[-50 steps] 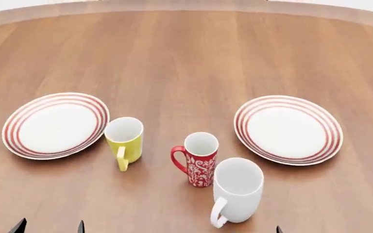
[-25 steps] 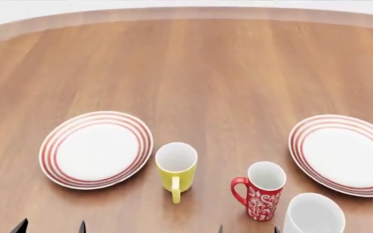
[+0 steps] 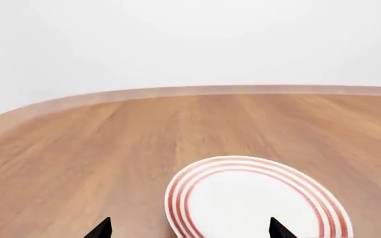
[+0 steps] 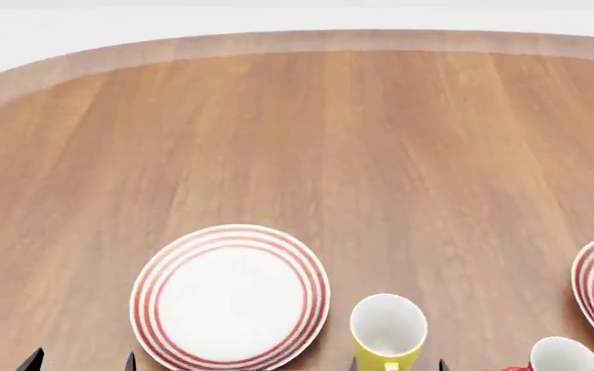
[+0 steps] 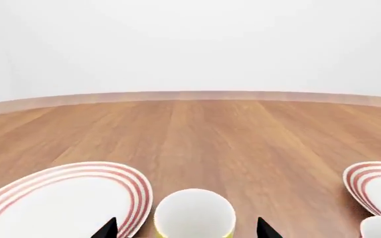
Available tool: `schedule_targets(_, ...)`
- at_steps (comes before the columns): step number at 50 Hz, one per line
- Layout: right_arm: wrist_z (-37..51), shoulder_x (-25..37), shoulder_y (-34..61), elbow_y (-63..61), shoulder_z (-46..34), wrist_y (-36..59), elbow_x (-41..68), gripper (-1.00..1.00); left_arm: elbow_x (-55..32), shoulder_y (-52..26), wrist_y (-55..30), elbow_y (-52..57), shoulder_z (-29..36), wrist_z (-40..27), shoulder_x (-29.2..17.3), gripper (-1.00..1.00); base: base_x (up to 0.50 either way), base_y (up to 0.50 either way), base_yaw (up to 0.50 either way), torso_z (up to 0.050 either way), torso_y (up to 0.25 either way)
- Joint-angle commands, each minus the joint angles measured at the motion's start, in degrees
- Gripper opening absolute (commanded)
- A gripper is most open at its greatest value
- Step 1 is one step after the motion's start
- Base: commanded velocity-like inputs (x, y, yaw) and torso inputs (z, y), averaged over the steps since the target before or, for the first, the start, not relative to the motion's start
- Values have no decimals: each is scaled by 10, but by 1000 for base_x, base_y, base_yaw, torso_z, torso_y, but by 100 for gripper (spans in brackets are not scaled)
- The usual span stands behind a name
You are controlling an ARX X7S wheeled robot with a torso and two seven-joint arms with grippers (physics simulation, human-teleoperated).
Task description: Put the red mug on the left plate.
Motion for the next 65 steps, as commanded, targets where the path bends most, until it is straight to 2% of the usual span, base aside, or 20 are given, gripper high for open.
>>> schedule_targets(1,8,6,2,-1,-7,0,7,100,-6,0,1,2,7,-7,-6,100,379,410,0,0,0)
schedule_targets(13,10,10,7,7,-11,1,21,100,-11,0,1,2,14,-12,-12,100,331,313,0,0,0)
schedule_targets(19,-2,9,17,-6,1,55,79,100,-16,3,1,9,16,-15,-15,100,0,0,0,0,0)
schedule_targets(28,111,-14,33,-35,52,125,85,100,-22,5,2,12,19,-17,-19,100,0,0,0,0,0)
schedule_targets(37,202,-35,29,-33,77,116,66,100,-28,3,2,11,21,-19,-23,100,0,0,0,0,0)
schedule_targets(42,268,-47,11,-79,101,127,80,100,-32,1,2,9,21,-20,-25,100,0,0,0,0,0)
schedule_targets(44,263,-49,-4,-104,114,126,130,100,-33,1,2,10,22,-21,-25,100,0,0,0,0,0)
schedule_targets(47,294,-46,-13,-114,116,106,121,100,-35,4,1,16,22,-22,-27,100,0,0,0,0,0)
schedule_targets(52,294,-41,-20,-127,124,119,182,100,-36,4,3,15,25,-24,-29,100,0,0,0,0,0)
schedule_targets(58,311,-33,-29,-152,126,122,201,100,-38,3,3,14,28,-24,-31,100,0,0,0,0,0)
schedule_targets(65,322,-28,-16,-126,127,106,204,100,-41,3,4,14,30,-26,-33,100,0,0,0,0,0)
